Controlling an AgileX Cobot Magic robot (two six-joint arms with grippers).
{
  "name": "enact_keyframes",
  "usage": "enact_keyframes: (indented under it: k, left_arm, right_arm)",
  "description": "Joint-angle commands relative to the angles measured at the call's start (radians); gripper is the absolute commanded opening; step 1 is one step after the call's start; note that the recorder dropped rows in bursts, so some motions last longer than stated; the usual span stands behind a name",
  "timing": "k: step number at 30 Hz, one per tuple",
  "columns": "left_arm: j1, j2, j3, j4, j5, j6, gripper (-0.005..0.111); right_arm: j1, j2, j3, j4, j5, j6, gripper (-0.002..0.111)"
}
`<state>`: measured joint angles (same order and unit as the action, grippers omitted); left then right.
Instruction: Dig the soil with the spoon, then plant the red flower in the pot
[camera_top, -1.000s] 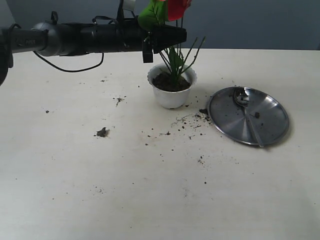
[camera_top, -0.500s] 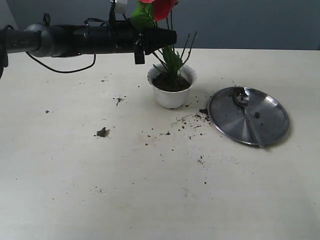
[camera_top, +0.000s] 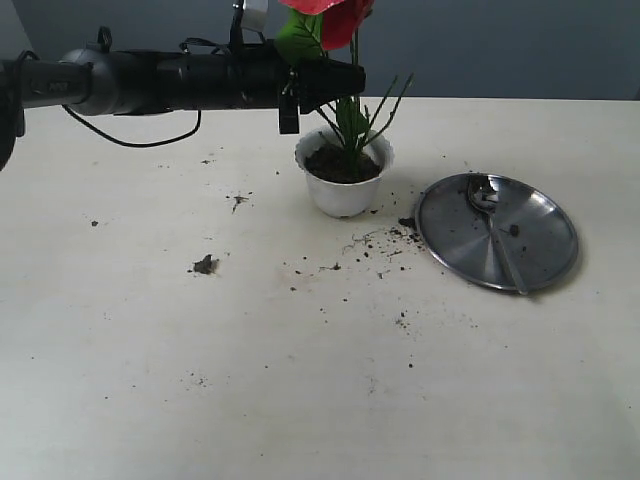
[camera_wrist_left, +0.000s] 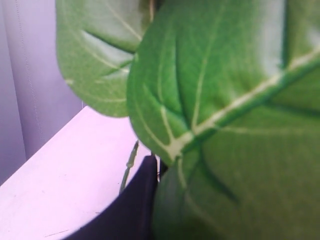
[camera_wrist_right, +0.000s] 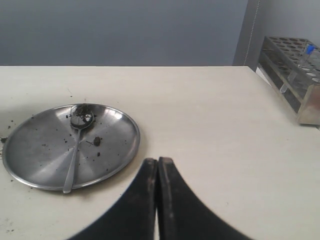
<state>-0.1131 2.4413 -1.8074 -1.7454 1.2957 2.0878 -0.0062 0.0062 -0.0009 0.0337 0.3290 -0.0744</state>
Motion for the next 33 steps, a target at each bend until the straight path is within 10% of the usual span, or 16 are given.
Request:
enact_keyframes:
  k: [1, 33]
  left_arm:
    - [-0.025, 0.048, 0.026, 0.178, -0.075, -0.011, 0.0]
    - [0.028, 0.07, 0.026, 0.131, -0.075, -0.011, 0.0]
  right_arm:
    - [-0.004, -0.006, 0.001, 0.0, -0.005, -0.002, -0.001]
    - [-0.004, -0.006, 0.001, 0.001, -0.005, -0.002, -0.001]
